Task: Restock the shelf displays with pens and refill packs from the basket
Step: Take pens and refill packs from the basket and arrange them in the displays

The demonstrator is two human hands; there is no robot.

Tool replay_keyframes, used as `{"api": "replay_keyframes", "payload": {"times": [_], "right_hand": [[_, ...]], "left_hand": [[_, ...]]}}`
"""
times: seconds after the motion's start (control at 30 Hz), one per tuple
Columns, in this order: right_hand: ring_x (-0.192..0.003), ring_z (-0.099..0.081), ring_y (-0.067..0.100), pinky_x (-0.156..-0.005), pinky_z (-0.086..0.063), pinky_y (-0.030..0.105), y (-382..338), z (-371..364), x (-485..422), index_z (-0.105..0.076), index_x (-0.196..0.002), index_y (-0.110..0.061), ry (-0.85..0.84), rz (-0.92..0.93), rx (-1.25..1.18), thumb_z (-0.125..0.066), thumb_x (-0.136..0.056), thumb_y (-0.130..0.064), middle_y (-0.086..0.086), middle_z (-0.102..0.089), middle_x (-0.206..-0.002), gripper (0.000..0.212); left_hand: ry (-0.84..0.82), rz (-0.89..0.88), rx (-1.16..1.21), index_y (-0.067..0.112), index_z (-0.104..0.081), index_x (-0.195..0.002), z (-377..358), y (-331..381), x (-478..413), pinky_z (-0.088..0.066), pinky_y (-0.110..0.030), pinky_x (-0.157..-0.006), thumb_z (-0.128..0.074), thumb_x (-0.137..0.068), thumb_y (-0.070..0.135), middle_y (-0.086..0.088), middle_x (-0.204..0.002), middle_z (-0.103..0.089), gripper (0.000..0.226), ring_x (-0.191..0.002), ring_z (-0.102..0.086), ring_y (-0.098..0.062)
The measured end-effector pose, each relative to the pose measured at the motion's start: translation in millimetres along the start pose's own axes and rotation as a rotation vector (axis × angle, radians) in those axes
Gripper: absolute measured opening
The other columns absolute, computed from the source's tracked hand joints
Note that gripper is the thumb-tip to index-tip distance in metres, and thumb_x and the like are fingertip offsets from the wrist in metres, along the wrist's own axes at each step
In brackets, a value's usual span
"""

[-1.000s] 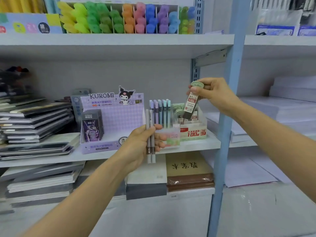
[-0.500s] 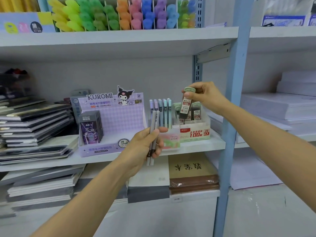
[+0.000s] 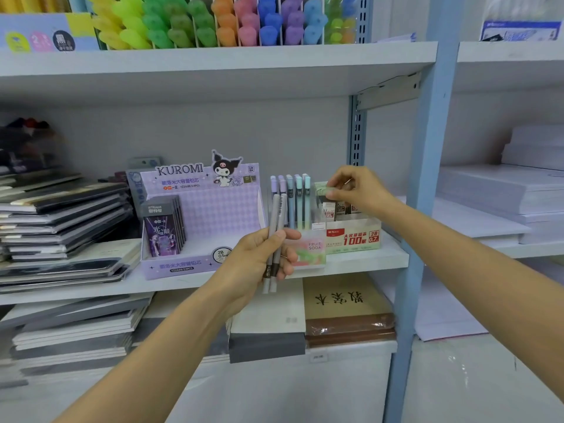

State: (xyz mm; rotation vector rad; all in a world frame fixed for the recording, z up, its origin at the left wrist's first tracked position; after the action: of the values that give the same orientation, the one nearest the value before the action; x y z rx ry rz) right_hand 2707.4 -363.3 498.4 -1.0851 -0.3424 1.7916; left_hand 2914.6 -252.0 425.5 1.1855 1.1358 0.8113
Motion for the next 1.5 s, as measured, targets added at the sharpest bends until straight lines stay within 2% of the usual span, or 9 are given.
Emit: {"api": "replay_keyframes", "payload": {"times": [0.23, 0.33, 0.43, 0.7, 0.83, 1.0, 1.2, 1.33, 1.5], "right_hand": [[-0.071, -0.055, 0.002, -0.061, -0.042, 0.011, -24.1, 10.7, 15.6, -0.065, -0.109, -0.021, 0.15, 0.103, 0.006, -0.062, -0.092, -0.028, -0.003, -0.065, -0.1, 0.018], [-0.061, -0.058, 0.005, -0.052, -0.047, 0.015, -56.7, -3.5, 31.8, -0.063, -0.113, -0.02, -0.121, 0.137, -0.352, -0.06, -0.093, -0.034, -0.001, -0.07, -0.093, 0.025], [-0.064, -0.061, 0.01, -0.055, -0.051, 0.019, -82.1, -25.4, 46.1, -0.067, -0.111, -0.012, -0.38, 0.185, -0.404, -0.064, -0.091, -0.023, -0.002, -0.072, -0.081, 0.023], [-0.068, -0.069, 0.018, -0.065, -0.058, 0.021, -88.8, -20.4, 46.0, -0.066, -0.098, 0.003, -0.195, 0.095, -0.715, -0.064, -0.089, -0.005, 0.009, -0.072, -0.078, 0.012], [-0.072, -0.07, 0.021, -0.066, -0.057, 0.023, -88.6, -38.4, 62.9, -0.066, -0.091, 0.0, -0.448, 0.091, -0.55, -0.07, -0.084, -0.008, 0.015, -0.073, -0.083, 0.011], [-0.08, -0.069, 0.024, -0.079, -0.059, 0.032, -90.7, -61.1, 84.9, -0.072, -0.093, -0.003, -0.781, 0.125, -0.349, -0.074, -0.083, -0.012, 0.018, -0.073, -0.091, 0.013], [-0.068, -0.065, 0.015, -0.061, -0.053, 0.022, -106.2, -53.6, 75.1, -0.071, -0.1, -0.01, -0.463, 0.192, -0.413, -0.067, -0.09, -0.029, 0.004, -0.072, -0.082, 0.022], [-0.069, -0.062, 0.012, -0.061, -0.051, 0.021, -110.4, -56.3, 75.4, -0.075, -0.093, -0.017, -0.516, 0.232, -0.375, -0.071, -0.087, -0.028, 0.001, -0.071, -0.079, 0.013], [-0.077, -0.067, 0.011, -0.072, -0.054, 0.02, -99.3, -33.8, 65.8, -0.07, -0.105, -0.009, -0.437, 0.193, -0.482, -0.059, -0.095, -0.017, 0.001, -0.072, -0.083, 0.017]], "left_hand": [[-0.001, -0.025, 0.012, 0.012, -0.068, -0.108, -3.5, 4.1, 2.5, -0.052, -0.023, -0.057, -0.046, -0.101, 0.024, -0.004, -0.071, -0.066, 0.026, -0.059, -0.061, -0.015], [-0.008, -0.03, -0.009, 0.013, -0.068, -0.11, -4.6, 6.2, 5.0, -0.051, -0.022, -0.056, -0.048, -0.099, 0.027, -0.003, -0.072, -0.066, 0.027, -0.059, -0.061, -0.014], [-0.016, -0.034, -0.032, 0.015, -0.067, -0.112, -3.2, 8.8, 9.5, -0.05, -0.022, -0.056, -0.048, -0.099, 0.029, -0.002, -0.072, -0.067, 0.028, -0.059, -0.061, -0.013], [0.265, -0.022, 0.204, 0.005, -0.067, -0.096, 50.5, 19.8, 31.0, -0.026, -0.012, -0.033, -0.07, -0.075, 0.023, 0.0, -0.066, -0.059, 0.028, -0.044, -0.044, -0.005], [0.468, -0.1, 0.234, 0.01, -0.067, -0.086, 72.3, 27.6, 41.3, -0.024, -0.013, -0.033, -0.073, -0.076, 0.022, 0.005, -0.062, -0.061, 0.016, -0.041, -0.038, -0.003], [0.481, -0.172, 0.204, 0.009, -0.074, -0.093, 66.0, 35.7, 47.1, -0.031, -0.014, -0.039, -0.072, -0.081, 0.015, 0.0, -0.069, -0.054, 0.014, -0.055, -0.041, -0.007], [0.38, -0.204, -0.11, 0.009, -0.068, -0.102, 36.6, 42.2, 46.6, -0.037, -0.007, -0.042, -0.078, -0.078, 0.009, 0.008, -0.06, -0.067, 0.026, -0.047, -0.054, 0.0], [0.335, -0.2, -0.164, 0.015, -0.057, -0.104, 22.9, 41.6, 41.9, -0.044, -0.008, -0.05, -0.082, -0.074, 0.01, 0.001, -0.067, -0.072, 0.04, -0.058, -0.065, -0.002], [0.305, -0.121, -0.09, 0.016, -0.059, -0.108, 21.4, 35.0, 33.1, -0.037, -0.014, -0.046, -0.069, -0.088, 0.023, 0.006, -0.071, -0.068, 0.024, -0.056, -0.054, -0.005]]}}
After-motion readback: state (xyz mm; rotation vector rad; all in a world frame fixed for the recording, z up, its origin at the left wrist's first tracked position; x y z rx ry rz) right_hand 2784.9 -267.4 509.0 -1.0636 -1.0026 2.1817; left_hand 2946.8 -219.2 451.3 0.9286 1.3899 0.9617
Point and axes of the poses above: each hand's wrist, its own x-axis away from the middle knuckle, its own z-axis out of the back of the hand, y = z × x, the point moved 5 cm from there along -x, towards the middle knuckle
